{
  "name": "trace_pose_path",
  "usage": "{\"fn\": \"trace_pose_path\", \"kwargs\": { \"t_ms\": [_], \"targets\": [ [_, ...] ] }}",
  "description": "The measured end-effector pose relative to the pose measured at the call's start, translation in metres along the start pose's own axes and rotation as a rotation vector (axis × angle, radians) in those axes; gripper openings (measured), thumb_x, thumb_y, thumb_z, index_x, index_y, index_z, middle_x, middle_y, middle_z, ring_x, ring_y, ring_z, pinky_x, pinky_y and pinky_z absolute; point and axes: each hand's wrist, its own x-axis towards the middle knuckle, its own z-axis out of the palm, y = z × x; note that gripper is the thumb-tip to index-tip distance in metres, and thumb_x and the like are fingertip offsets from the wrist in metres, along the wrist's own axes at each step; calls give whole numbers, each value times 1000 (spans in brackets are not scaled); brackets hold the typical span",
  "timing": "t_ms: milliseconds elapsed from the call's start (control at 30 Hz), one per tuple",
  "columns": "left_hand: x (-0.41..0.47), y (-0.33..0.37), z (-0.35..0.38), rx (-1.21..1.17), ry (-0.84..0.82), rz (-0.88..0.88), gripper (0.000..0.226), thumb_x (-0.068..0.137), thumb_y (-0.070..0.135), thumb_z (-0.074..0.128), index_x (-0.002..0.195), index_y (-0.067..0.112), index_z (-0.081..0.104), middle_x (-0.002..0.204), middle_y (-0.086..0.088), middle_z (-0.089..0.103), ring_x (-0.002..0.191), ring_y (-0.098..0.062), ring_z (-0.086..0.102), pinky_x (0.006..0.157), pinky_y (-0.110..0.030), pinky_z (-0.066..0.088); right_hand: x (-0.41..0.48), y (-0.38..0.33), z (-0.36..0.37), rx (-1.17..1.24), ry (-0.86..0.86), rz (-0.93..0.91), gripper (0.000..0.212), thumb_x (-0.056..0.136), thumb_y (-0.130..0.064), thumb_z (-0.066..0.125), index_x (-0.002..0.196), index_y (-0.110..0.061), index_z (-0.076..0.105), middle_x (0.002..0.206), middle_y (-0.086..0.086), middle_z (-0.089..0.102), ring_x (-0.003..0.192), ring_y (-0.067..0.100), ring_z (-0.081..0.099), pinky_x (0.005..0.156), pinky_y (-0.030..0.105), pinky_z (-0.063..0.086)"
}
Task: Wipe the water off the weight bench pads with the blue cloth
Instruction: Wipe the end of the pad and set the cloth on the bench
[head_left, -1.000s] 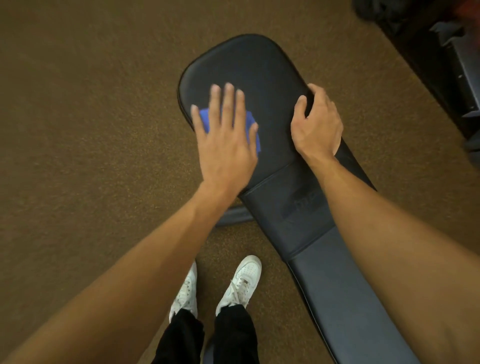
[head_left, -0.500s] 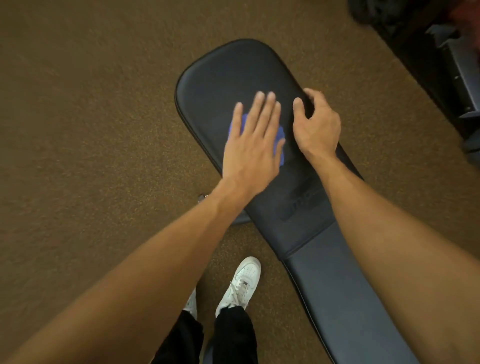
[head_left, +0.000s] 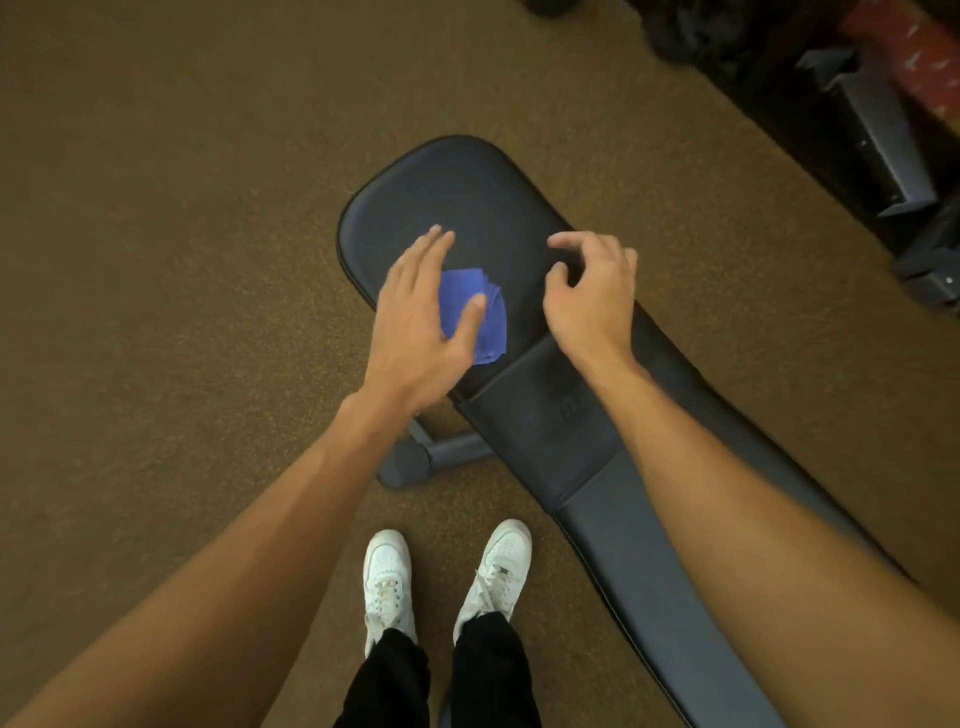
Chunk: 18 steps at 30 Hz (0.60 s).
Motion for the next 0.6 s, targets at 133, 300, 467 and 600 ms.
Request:
{"fn": "trace_pose_path", "kwargs": {
  "t_ms": [133, 300, 467, 600],
  "targets": [
    [-2, 0, -16, -138, 195, -372, 29, 107, 16, 59, 135, 9, 64, 136, -8, 54, 113, -17, 60, 101, -20, 51, -22, -10, 11, 29, -146, 22, 18, 99, -22, 66, 116, -20, 71, 100, -6, 62, 98, 18, 61, 88, 22, 43],
    [7, 2, -26, -222, 70, -627, 21, 101, 21, 73, 120, 10, 70, 107, -1, 71, 108, -19, 68, 95, -26, 51, -42, -31, 27, 79, -209, 206, 43, 93, -44, 78, 116, -9, 71, 95, 2, 69, 91, 15, 61, 78, 17, 39],
    [-3, 6, -42, -473, -75, -809, 18, 81, 11, 88, 82, 21, 73, 89, -1, 74, 96, -22, 73, 90, -36, 60, -66, -47, 30, 115, -205, 403, 33, 91, -24, 80, 101, 7, 73, 92, 18, 75, 91, 30, 69, 86, 29, 52],
    [-23, 3, -60, -551, -157, -797, 23, 86, 9, 84, 106, 19, 77, 108, -7, 78, 85, -18, 68, 75, -30, 53, -98, -53, 15, 228, -229, 552, 13, 92, -16, 77, 94, -3, 76, 105, 15, 77, 102, 28, 73, 89, 38, 61]
  ]
}}
